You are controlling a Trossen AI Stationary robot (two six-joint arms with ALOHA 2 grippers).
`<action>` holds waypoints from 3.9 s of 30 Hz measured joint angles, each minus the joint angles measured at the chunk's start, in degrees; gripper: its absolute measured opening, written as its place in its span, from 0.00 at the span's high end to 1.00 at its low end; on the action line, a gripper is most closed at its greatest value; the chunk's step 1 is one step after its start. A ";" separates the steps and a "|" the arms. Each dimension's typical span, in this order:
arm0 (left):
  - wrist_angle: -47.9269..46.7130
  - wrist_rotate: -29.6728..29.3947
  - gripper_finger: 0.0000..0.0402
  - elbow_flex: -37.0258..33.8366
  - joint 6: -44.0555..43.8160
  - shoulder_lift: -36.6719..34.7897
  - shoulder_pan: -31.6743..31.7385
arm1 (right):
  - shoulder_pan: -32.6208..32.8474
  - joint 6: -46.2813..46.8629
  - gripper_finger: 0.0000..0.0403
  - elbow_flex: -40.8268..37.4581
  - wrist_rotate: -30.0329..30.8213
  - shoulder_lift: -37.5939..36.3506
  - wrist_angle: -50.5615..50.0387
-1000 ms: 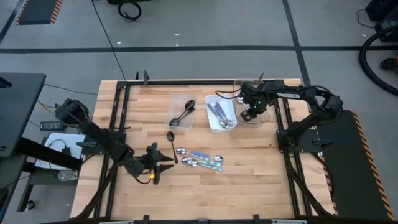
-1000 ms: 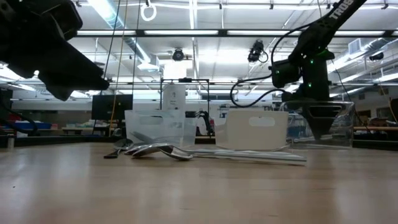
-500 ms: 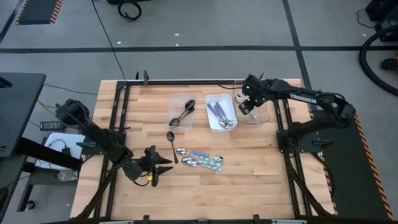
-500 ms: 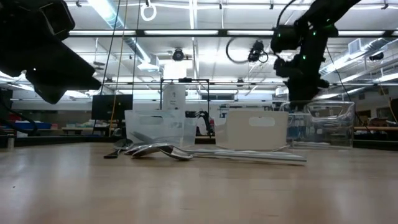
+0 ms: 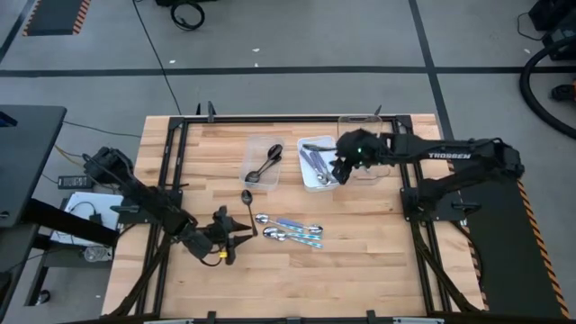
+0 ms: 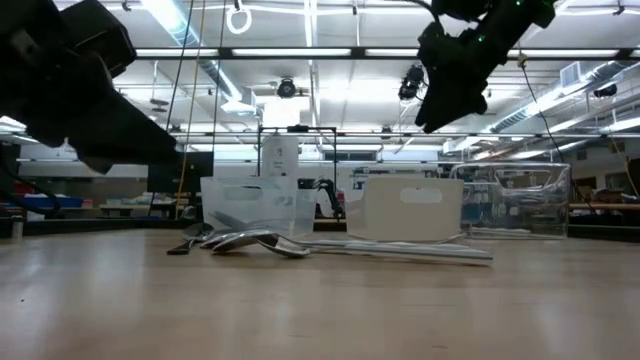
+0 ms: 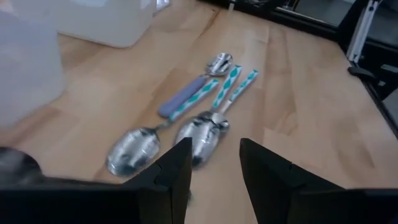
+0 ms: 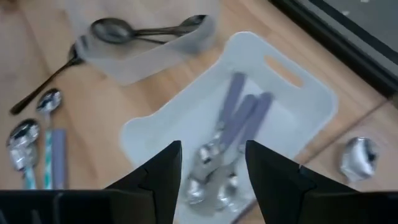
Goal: Sort silverware by color (type)
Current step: Put the blue spoon into the right transparent bin
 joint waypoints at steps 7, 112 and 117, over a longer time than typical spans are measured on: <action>1.70 -0.04 0.65 0.02 5.87 0.00 3.15 | 8.94 5.64 0.53 0.00 2.18 3.57 0.92; -2.45 3.16 0.65 0.04 -5.06 0.00 -0.50 | 36.27 6.48 0.92 21.42 -8.89 42.74 -4.80; -0.12 2.55 0.65 0.04 0.67 0.00 1.15 | 36.31 9.17 0.92 21.49 -5.99 40.01 -7.66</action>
